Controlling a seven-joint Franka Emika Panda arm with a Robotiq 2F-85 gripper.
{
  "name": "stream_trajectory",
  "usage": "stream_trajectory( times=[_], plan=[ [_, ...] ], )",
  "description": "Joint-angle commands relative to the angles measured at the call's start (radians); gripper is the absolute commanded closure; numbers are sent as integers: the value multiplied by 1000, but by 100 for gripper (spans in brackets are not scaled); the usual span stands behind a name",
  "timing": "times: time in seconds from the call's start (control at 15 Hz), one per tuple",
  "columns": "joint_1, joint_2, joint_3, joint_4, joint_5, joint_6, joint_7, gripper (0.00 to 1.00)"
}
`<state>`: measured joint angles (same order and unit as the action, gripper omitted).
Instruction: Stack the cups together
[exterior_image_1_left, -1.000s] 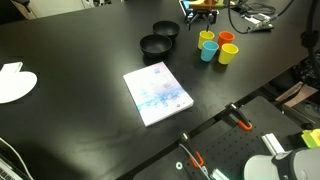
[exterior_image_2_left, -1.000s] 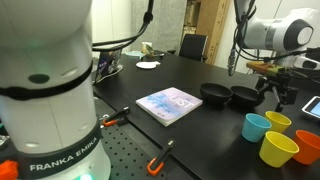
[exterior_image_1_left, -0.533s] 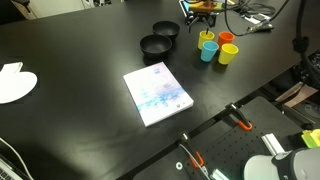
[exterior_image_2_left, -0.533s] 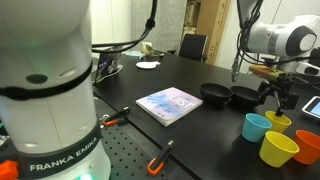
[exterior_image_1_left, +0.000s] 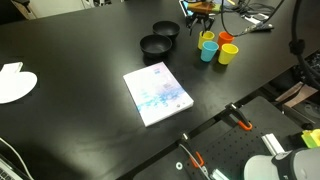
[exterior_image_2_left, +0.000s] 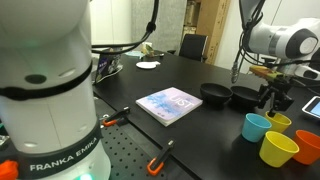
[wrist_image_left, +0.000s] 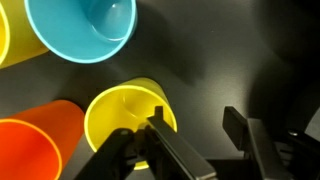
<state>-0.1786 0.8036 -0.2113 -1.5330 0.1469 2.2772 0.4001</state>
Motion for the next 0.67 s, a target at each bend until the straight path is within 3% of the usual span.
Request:
stream_trajectory(
  times=[0.0, 0.2, 0.33, 0.6],
  plan=[
    [-15, 23, 4, 50, 23, -36, 28, 67],
    [-19, 44, -8, 72, 28, -66, 77, 89],
    [-12, 47, -21, 76, 20, -71, 113, 96],
    [-2, 23, -30, 73, 14, -109, 155, 97]
  ],
)
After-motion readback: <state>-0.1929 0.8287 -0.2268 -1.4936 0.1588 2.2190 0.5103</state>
